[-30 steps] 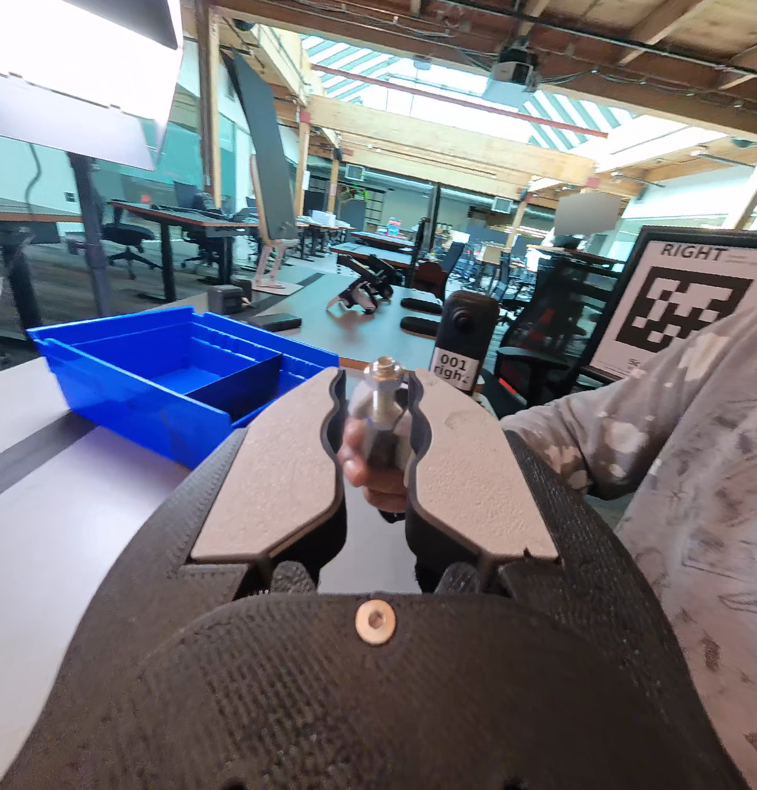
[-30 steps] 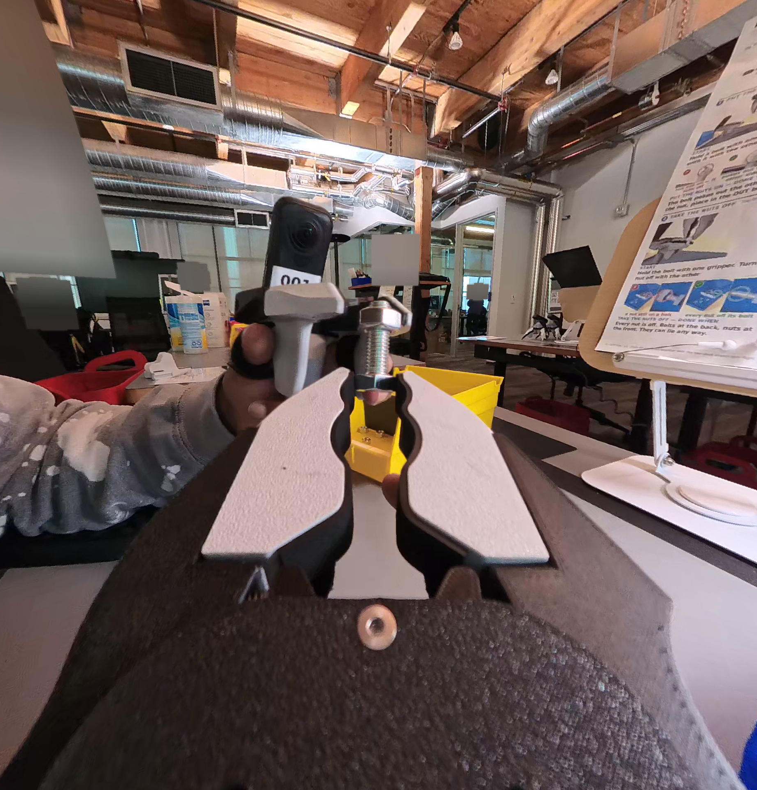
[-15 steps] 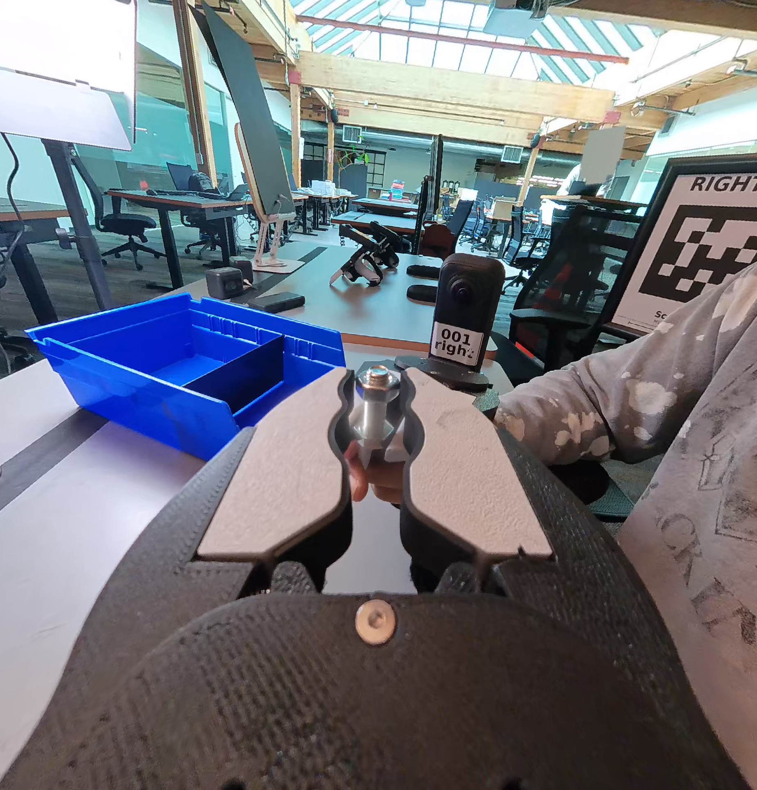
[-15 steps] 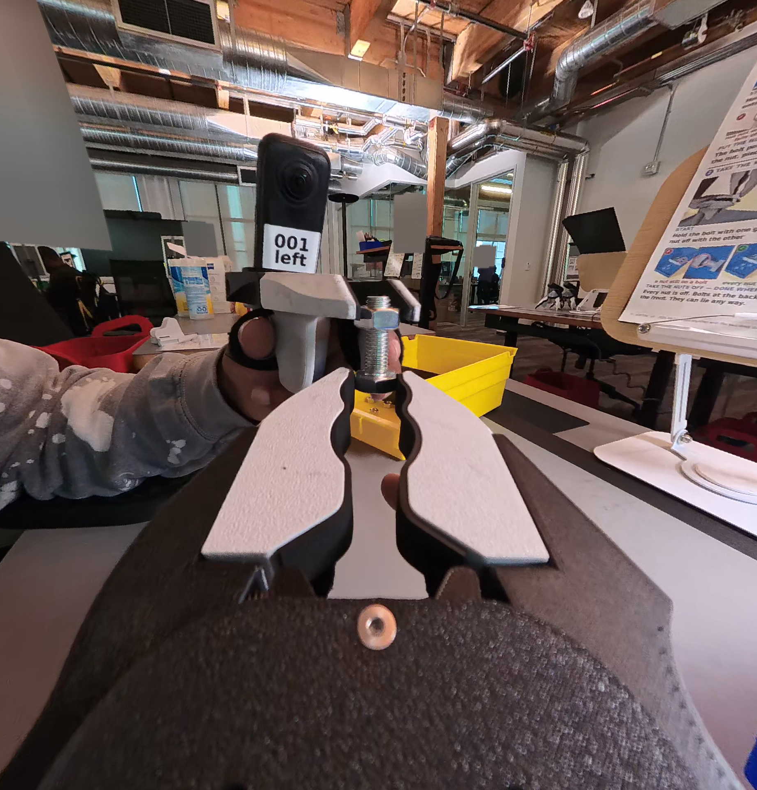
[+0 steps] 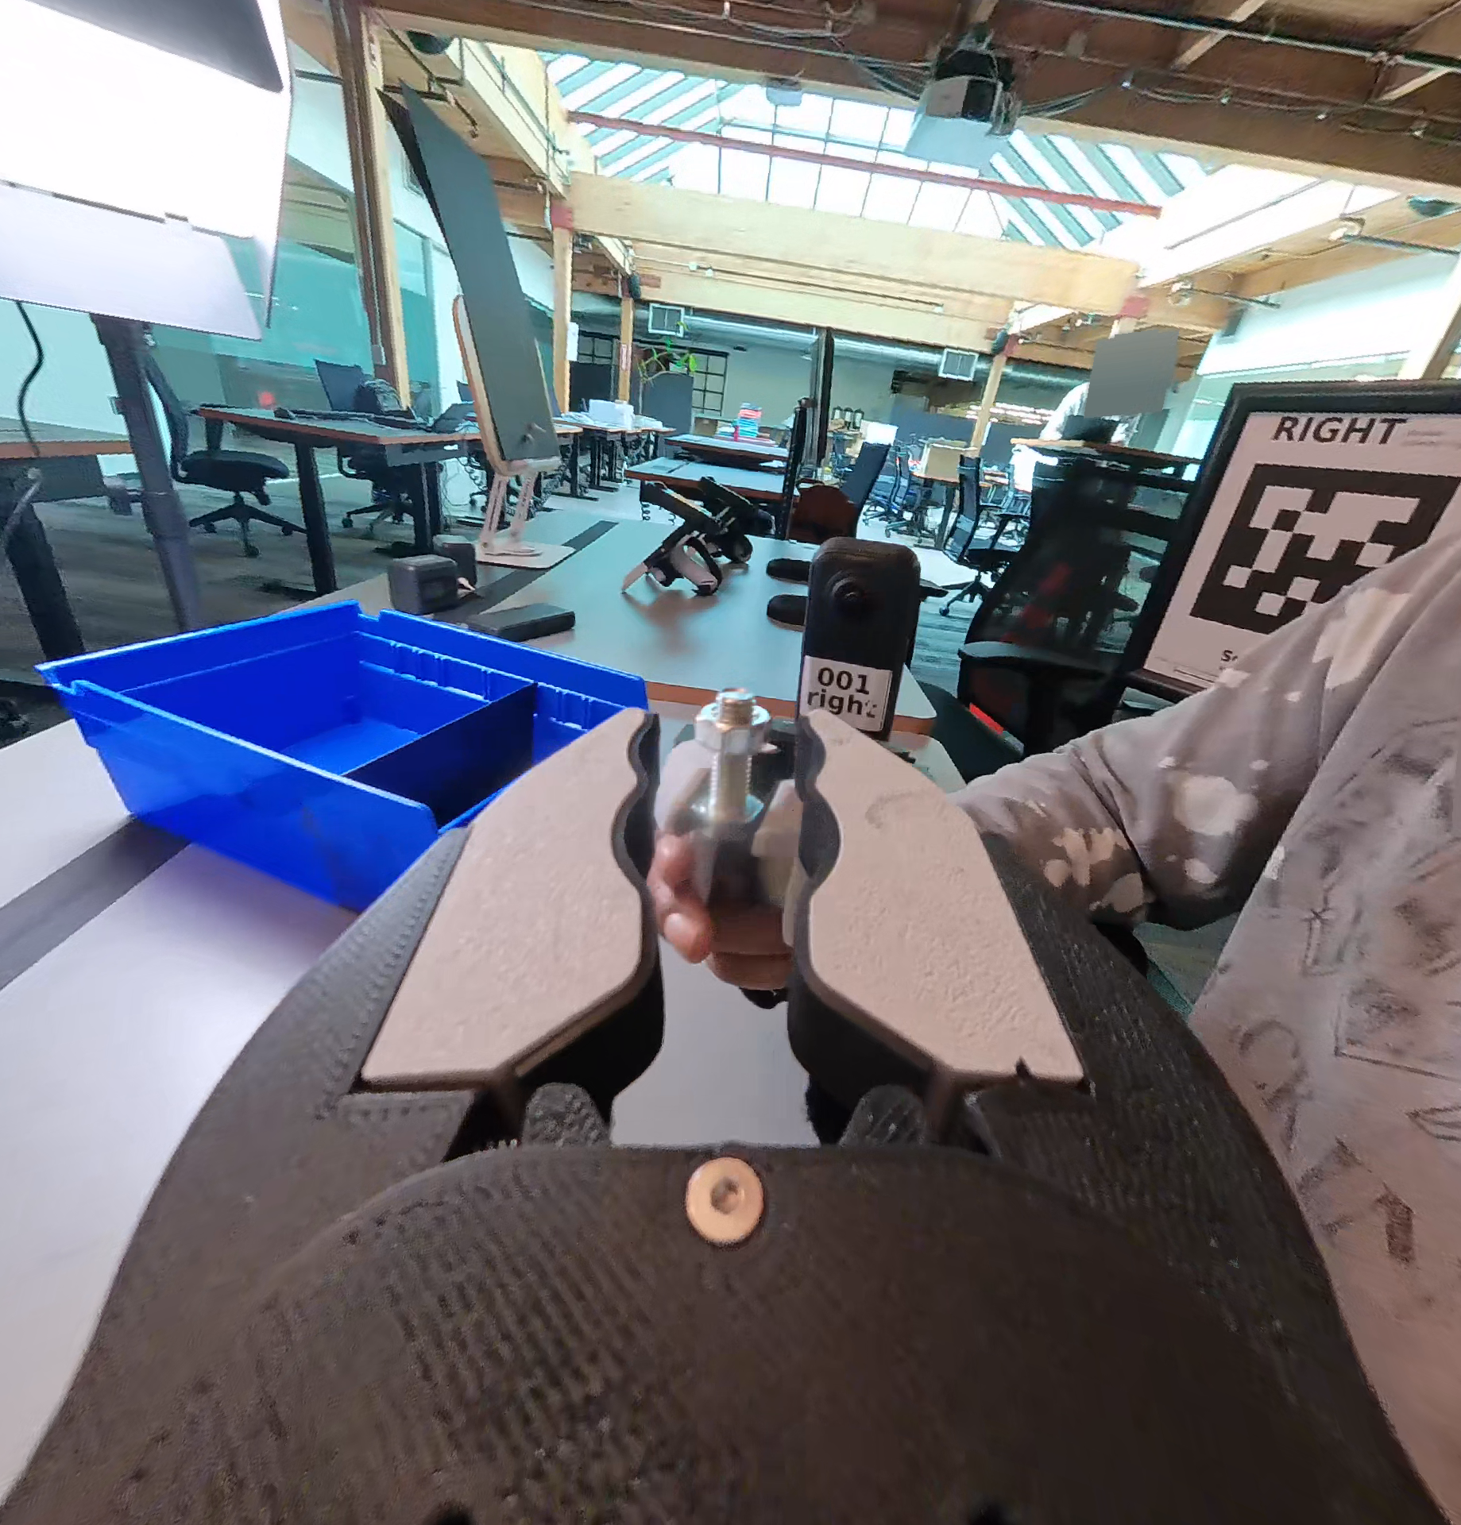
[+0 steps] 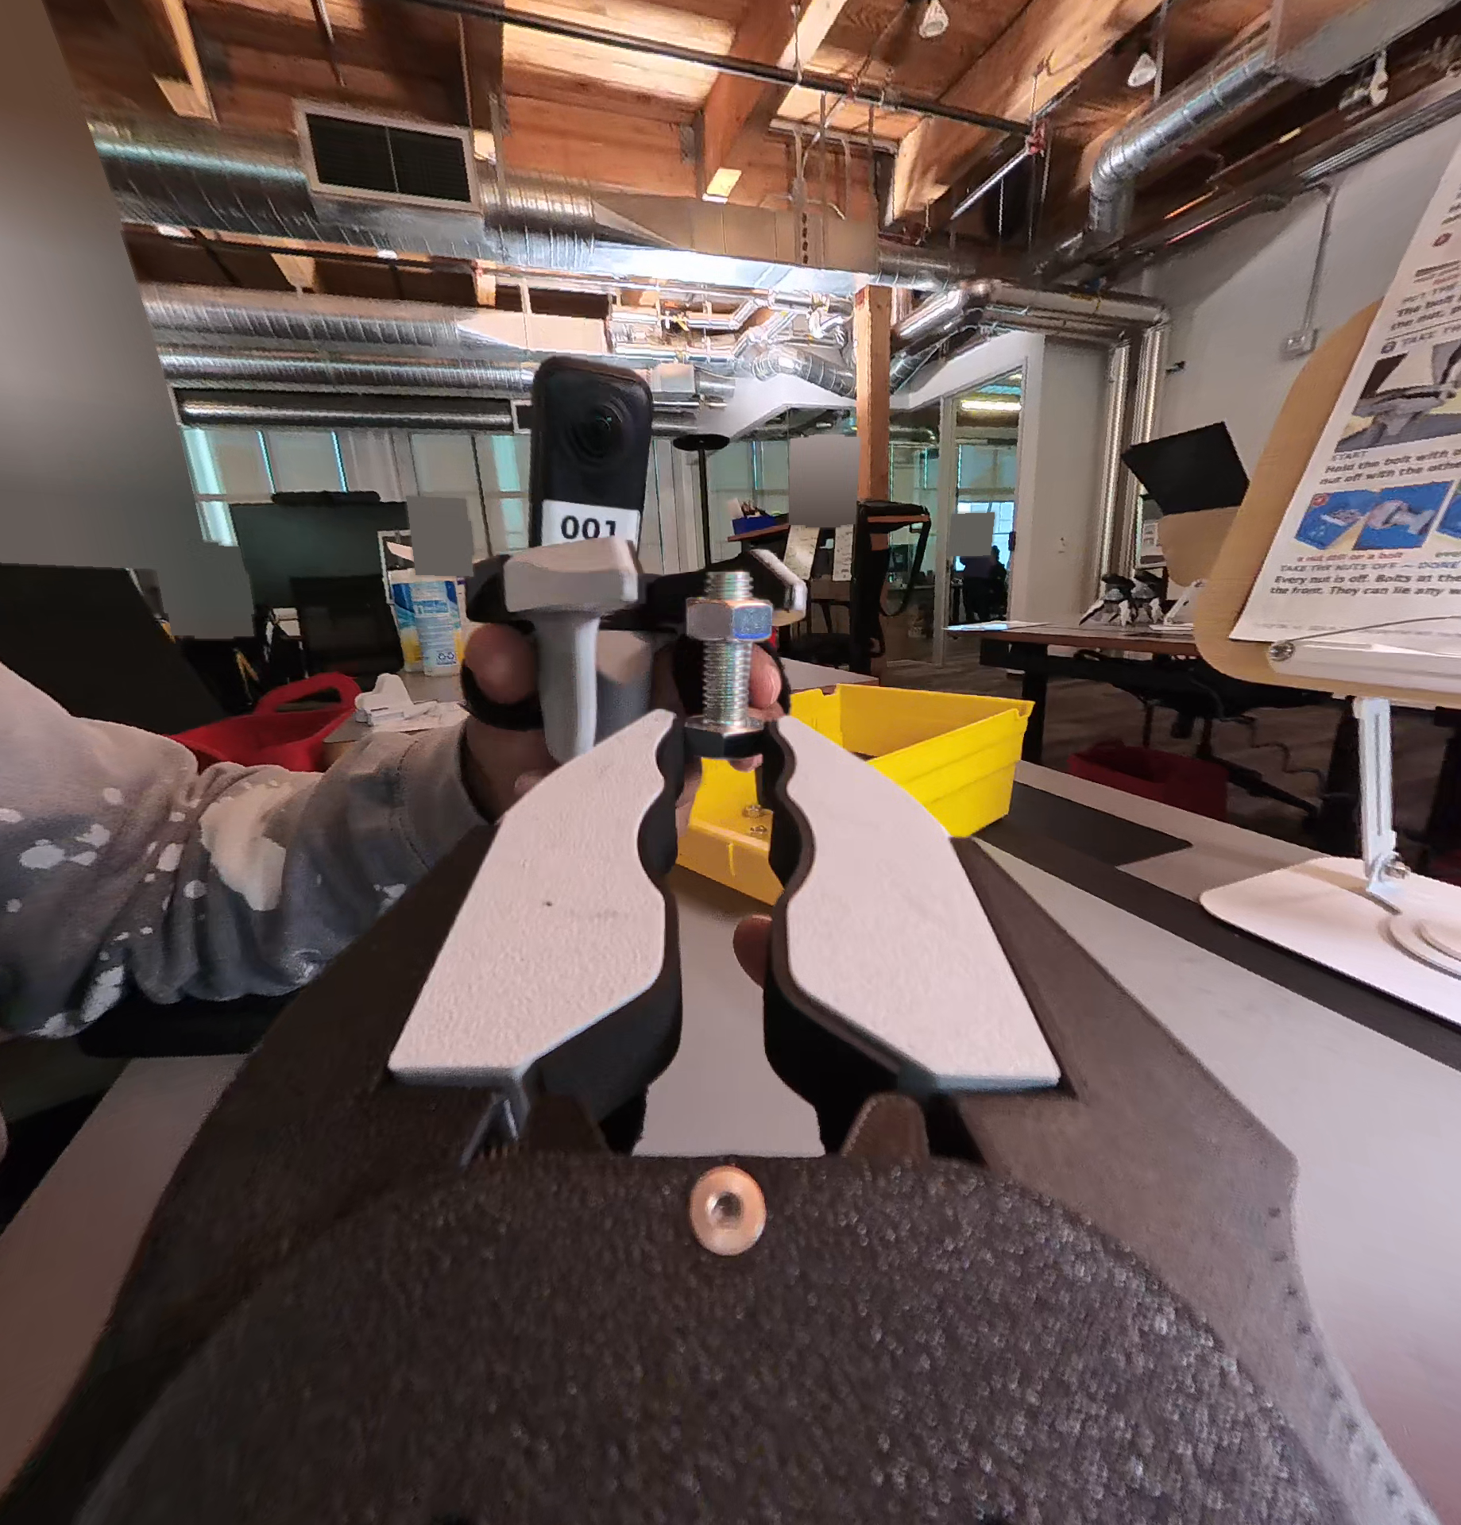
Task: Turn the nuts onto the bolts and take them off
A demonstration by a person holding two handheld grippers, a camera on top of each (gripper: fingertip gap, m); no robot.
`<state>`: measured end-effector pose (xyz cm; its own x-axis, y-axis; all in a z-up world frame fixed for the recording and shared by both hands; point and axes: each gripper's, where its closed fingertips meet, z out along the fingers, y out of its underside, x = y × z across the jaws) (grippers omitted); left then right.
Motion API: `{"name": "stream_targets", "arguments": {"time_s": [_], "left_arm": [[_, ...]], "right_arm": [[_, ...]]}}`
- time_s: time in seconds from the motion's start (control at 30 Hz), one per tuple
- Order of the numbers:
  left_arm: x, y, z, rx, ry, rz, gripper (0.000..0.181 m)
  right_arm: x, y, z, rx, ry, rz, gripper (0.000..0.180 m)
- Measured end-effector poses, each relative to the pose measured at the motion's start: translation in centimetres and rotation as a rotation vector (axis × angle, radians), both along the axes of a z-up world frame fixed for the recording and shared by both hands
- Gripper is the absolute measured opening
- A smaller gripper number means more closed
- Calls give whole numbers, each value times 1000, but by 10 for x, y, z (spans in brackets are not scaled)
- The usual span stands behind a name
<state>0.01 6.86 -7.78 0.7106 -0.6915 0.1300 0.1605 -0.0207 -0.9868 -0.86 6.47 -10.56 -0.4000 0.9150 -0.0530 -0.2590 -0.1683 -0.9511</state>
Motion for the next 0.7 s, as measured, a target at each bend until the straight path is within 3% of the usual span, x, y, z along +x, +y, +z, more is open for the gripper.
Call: {"name": "stream_targets", "arguments": {"time_s": [0.13, 0.2, 0.23, 0.47, 0.57, 0.63, 0.7], "left_arm": [[-4, 7, -5, -17, 31, 55, 33], [-20, 14, -8, -56, 37, 141, 16], [-26, 16, -12, -55, 69, 182, 18], [-4, 4, -2, -44, -2, 34, 33], [-3, 7, -7, -69, 14, 47, 33], [-23, 18, -13, -119, 38, 180, 5], [-31, 19, -17, -127, 63, 210, 8]], "right_arm": [[1, -1, 2, 6, 11, -5, 18], [7, -2, 7, -6, 47, 26, 18], [8, -1, 10, -2, 55, 24, 18], [1, 2, 3, 19, 16, -27, 18], [2, 2, 4, 28, 21, -40, 18], [6, 1, 8, 24, 52, -11, 17], [7, 0, 11, 43, 60, -16, 18]]}}
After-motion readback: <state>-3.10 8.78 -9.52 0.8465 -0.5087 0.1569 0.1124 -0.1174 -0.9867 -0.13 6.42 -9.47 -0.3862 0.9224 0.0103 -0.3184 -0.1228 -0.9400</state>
